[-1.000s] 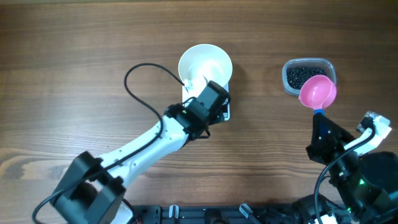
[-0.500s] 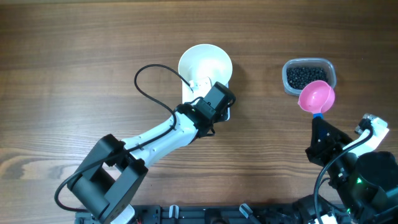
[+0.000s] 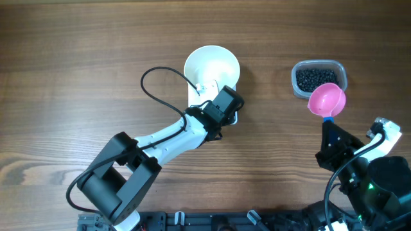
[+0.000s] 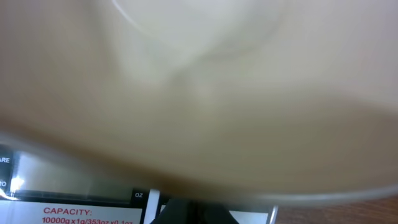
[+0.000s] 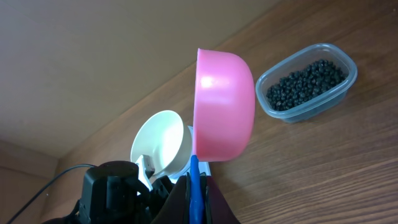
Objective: Scoop item into bowl and weigh 150g on scale
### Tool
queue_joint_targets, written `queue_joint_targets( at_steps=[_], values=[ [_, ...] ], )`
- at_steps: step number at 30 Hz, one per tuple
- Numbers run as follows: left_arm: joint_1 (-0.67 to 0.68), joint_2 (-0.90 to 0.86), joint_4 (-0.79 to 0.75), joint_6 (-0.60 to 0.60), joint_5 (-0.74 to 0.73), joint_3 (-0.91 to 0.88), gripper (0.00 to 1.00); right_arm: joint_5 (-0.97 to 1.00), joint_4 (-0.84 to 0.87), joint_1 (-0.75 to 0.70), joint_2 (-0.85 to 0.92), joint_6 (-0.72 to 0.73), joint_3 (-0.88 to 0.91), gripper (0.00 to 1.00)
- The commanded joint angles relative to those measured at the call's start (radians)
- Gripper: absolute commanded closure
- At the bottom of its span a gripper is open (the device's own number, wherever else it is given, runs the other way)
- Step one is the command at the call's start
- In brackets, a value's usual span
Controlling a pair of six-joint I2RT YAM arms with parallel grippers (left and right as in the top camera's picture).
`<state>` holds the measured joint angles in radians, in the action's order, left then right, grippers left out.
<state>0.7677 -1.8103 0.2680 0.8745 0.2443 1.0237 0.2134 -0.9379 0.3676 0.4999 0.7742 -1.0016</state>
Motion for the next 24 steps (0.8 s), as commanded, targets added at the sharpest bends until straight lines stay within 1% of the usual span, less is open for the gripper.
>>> queue_joint_targets(
  at_steps=[1,21,24],
  values=[
    [0.002,-0.013,-0.003,0.005,0.038,-0.006,0.96,-0.004,0.003,-0.005,0.001,0.011,-0.004,0.95],
    [0.002,-0.046,0.002,0.006,0.033,-0.006,0.96,-0.003,0.002,-0.005,0.002,0.011,-0.004,0.96],
    [0.002,-0.062,0.001,0.025,0.029,-0.006,0.96,0.0,0.002,-0.005,0.002,0.01,-0.004,0.95]
  ],
)
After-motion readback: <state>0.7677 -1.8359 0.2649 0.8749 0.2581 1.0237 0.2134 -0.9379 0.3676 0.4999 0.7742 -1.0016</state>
